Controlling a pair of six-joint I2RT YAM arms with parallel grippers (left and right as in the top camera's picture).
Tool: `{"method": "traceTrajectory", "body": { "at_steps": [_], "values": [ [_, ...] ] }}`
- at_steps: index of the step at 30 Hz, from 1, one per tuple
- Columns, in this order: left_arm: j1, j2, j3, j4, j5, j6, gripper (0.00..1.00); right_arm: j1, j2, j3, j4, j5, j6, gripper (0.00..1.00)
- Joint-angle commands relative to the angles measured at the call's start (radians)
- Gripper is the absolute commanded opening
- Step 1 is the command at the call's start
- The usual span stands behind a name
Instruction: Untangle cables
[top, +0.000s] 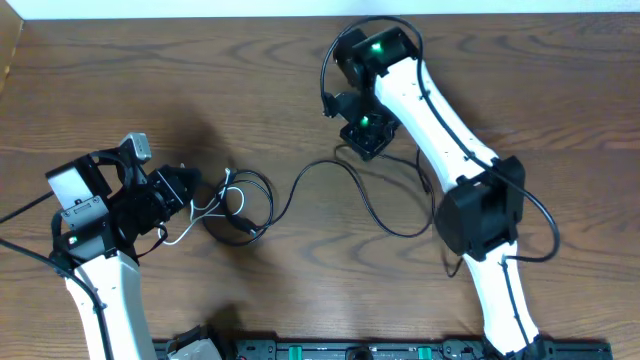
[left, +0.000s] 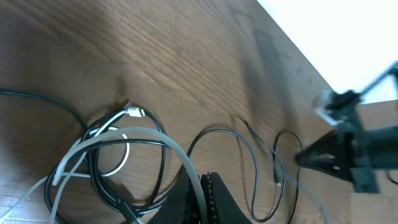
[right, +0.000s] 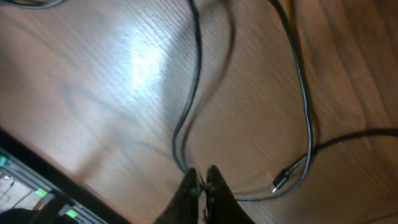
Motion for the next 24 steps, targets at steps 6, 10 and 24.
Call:
{"method": "traceTrajectory", "body": {
  "at_steps": [6, 10, 24],
  "values": [
    [-0.004, -0.008, 0.004, -0.018, 0.016, 0.022, 0.07, 0.045, 0.153, 0.01, -0.002, 0.025, 0.011, 0.18],
    [-0.004, -0.008, 0.004, -0.022, 0.016, 0.026, 0.07, 0.072, 0.164, 0.006, 0.005, 0.025, 0.01, 0.91],
    [-0.004, -0.008, 0.004, -0.037, 0.016, 0.029, 0.07, 0.111, 0.164, 0.006, 0.143, 0.108, -0.122, 0.99]
  ]
}}
